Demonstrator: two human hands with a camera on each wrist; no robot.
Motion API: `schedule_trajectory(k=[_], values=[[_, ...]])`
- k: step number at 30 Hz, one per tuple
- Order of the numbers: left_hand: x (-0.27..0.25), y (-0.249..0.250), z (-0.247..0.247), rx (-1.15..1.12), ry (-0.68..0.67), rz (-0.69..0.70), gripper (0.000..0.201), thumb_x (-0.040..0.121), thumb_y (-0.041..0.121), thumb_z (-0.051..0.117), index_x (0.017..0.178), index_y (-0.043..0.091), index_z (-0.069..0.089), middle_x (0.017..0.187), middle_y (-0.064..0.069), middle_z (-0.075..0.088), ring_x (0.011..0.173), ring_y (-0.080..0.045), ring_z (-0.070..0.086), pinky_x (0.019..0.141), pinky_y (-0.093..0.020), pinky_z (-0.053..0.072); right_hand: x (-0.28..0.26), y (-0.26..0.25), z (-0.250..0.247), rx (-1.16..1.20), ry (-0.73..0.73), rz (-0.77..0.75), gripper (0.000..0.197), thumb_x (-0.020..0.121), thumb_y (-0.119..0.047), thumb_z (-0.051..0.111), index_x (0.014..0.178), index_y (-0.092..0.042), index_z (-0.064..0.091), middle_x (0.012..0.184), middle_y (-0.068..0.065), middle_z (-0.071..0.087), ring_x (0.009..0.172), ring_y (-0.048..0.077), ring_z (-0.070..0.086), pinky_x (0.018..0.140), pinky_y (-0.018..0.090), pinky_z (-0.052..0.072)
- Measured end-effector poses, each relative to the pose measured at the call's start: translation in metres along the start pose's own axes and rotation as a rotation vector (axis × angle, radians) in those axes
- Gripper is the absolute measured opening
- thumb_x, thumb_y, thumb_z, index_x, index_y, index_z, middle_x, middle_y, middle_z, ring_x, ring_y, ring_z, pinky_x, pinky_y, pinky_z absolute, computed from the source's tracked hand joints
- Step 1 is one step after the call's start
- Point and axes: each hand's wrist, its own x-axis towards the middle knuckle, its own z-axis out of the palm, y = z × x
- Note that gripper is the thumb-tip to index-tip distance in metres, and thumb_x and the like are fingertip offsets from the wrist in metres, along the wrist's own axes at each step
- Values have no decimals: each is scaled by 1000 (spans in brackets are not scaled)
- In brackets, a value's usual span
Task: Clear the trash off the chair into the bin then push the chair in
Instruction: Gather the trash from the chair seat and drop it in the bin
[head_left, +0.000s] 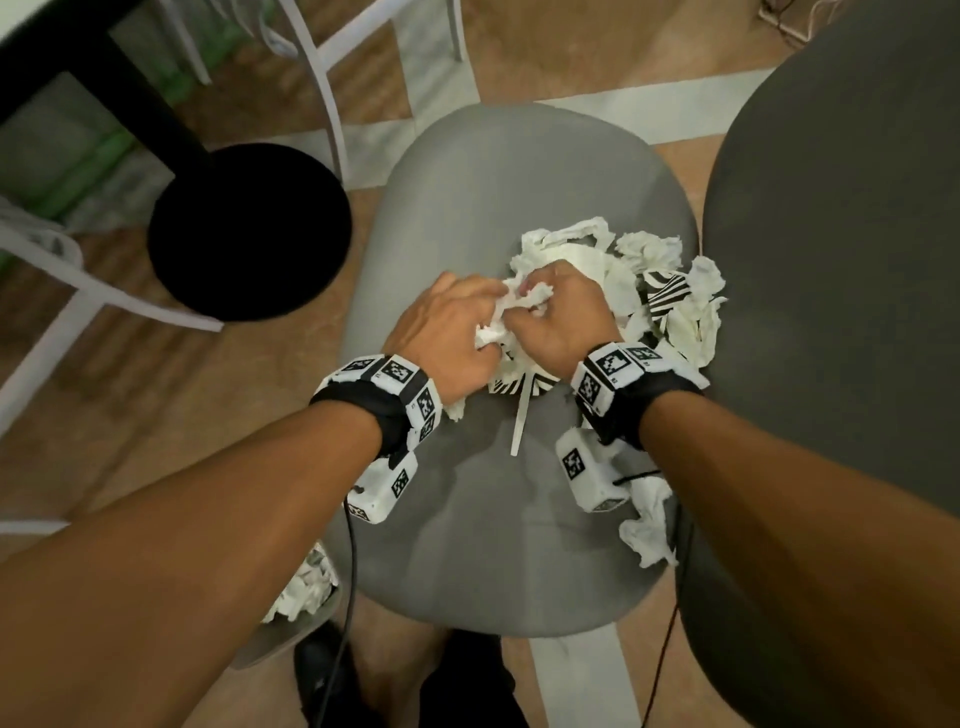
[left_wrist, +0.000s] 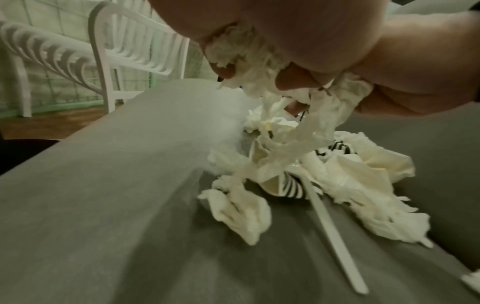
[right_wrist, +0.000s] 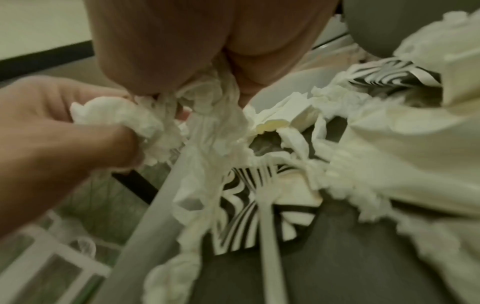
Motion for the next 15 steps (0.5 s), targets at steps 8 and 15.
schedule_trajectory(k=[8, 15], values=[[-42, 20, -8, -166, -10, -235, 24, 80, 33, 61, 95, 23, 45, 86, 7, 50, 79, -17, 52, 62, -30, 40, -39, -33, 15, 139, 88, 106, 21, 82, -37, 47, 81, -18, 55, 71, -6, 60, 67, 15, 56, 66, 24, 39], [-85, 6, -16, -162, -52, -230, 32, 84, 20, 55, 117, 21, 54, 108, 4, 59, 102, -17, 50, 82, -29, 44, -72, -58, 45, 93, 16, 225, 36, 90, -27, 50, 59, -8, 48, 55, 5, 51, 53, 23, 49, 54, 32, 37]])
